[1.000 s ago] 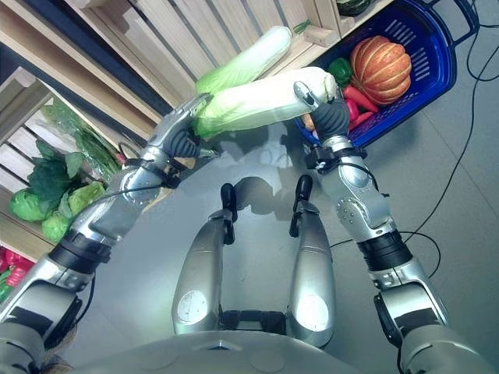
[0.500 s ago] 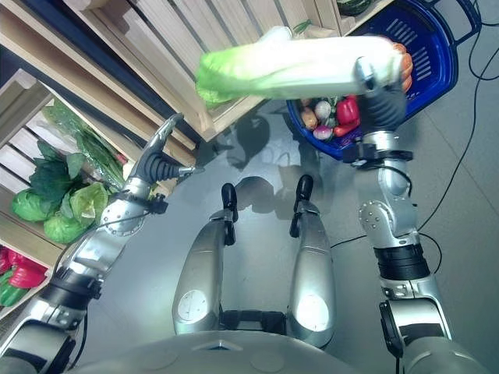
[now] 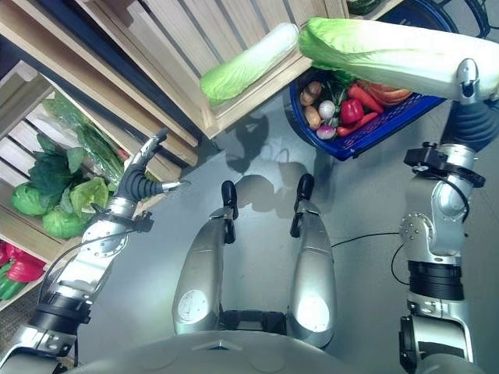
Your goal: Pick up fruits and vegetables into the basket
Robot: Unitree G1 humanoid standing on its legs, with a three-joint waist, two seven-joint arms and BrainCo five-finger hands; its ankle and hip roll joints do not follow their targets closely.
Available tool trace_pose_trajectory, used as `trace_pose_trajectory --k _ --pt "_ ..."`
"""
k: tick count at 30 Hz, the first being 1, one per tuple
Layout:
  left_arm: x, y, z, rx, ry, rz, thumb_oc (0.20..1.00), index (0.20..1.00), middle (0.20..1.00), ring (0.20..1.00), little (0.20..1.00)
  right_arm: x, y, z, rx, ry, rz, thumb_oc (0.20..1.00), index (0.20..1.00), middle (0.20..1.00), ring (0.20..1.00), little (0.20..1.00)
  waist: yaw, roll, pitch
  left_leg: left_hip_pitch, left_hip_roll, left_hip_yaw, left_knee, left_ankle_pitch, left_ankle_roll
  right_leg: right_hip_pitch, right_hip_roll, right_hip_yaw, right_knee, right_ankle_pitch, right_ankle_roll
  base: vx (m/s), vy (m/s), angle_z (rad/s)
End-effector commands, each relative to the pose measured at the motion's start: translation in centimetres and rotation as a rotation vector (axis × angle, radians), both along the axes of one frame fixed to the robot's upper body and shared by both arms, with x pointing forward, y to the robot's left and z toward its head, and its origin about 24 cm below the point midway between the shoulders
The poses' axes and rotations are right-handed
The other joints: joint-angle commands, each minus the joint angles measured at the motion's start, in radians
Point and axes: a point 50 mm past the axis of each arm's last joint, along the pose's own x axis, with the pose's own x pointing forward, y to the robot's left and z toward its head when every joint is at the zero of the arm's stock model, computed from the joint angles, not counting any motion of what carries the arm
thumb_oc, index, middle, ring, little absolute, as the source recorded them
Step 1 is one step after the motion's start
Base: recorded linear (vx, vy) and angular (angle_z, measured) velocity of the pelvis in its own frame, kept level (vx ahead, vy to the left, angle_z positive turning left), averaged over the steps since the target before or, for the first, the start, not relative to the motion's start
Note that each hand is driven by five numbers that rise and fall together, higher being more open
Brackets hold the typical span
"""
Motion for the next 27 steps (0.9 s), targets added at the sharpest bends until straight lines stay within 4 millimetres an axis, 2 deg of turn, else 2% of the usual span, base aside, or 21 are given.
trace_pose_trajectory --k 1,8,11,12,14,18,22,27 --pt "-1.0 -0.3 -0.9 0.049 0.055 -0.07 1.0 1.0 1.0 1.0 1.0 -2.0 -1.9 3.9 -0.086 -0.152 -0.265 0.2 0.2 0.2 0.2 0.2 -0.027 0.007 -0.039 -0.04 -0.033 0.09 -0.007 -0.035 0.066 0.005 0.025 -0.028 0.064 -0.093 0.059 -0.04 -0.046 0.02" --pt "-0.9 -1.6 -3.6 0.104 0.181 -0.072 1.0 1.0 1.0 1.0 1.0 -0.8 -3.1 4.8 -0.1 -0.054 -0.444 0.2 0.2 0.2 0.2 0.2 -0.027 0.023 -0.039 -0.13 -0.025 0.092 0.017 -0.028 0.061 -0.092 0.028 -0.042 0.108 -0.101 0.048 -0.03 -0.055 0.0" --pt "-0.8 -2.1 -4.4 0.113 0.2 -0.069 1.0 1.0 1.0 1.0 1.0 0.0 -3.3 5.2 -0.095 -0.017 -0.476 0.2 0.2 0.2 0.2 0.2 -0.021 0.03 -0.039 -0.168 -0.024 0.091 0.026 -0.025 0.059 -0.134 0.023 -0.051 0.13 -0.104 0.043 0.0 -0.061 0.0" --pt "-0.9 -2.3 -4.8 0.119 0.212 -0.066 1.0 1.0 1.0 1.0 1.0 0.4 -3.4 5.1 -0.099 0.006 -0.49 0.2 0.2 0.2 0.2 0.2 -0.02 0.033 -0.039 -0.166 -0.025 0.079 0.035 -0.049 0.05 -0.137 0.023 -0.039 0.149 -0.129 0.052 0.04 -0.044 0.01" --pt "-1.0 -2.5 -5.2 0.121 0.221 -0.062 1.0 1.0 1.0 1.0 1.0 0.7 -3.4 5.3 -0.095 0.02 -0.494 0.2 0.2 0.2 0.2 0.2 -0.017 0.036 -0.039 -0.182 -0.023 0.078 0.039 -0.047 0.049 -0.155 0.02 -0.041 0.159 -0.132 0.051 0.03 -0.048 0.03" --pt "-0.9 -3.2 -6.1 0.114 0.242 -0.055 1.0 1.0 1.0 1.0 1.0 2.3 -3.6 5.7 -0.094 0.091 -0.503 0.2 0.2 0.2 0.2 0.2 -0.005 0.06 -0.039 -0.24 -0.019 0.074 0.067 -0.049 0.044 -0.231 0.007 -0.042 0.213 -0.152 0.043 0.0 -0.045 0.05" --pt "-0.8 -3.5 -6.6 0.098 0.252 -0.048 1.0 1.0 1.0 1.0 1.0 3.6 -4.2 5.8 -0.08 0.153 -0.483 0.2 0.2 0.2 0.2 0.2 0.006 0.08 -0.039 -0.278 -0.019 0.07 0.089 -0.051 0.042 -0.28 -0.004 -0.041 0.249 -0.163 0.038 0.01 -0.015 0.05" --pt "-0.5 -4.0 -6.5 0.088 0.239 -0.058 1.0 1.0 1.0 1.0 1.0 6.1 -4.8 5.7 0.022 0.228 -0.288 0.2 0.2 0.2 0.2 0.2 0.031 0.114 -0.039 -0.329 -0.02 0.06 0.116 -0.051 0.042 -0.345 -0.022 -0.038 0.303 -0.18 0.027 0.03 -0.01 0.06"
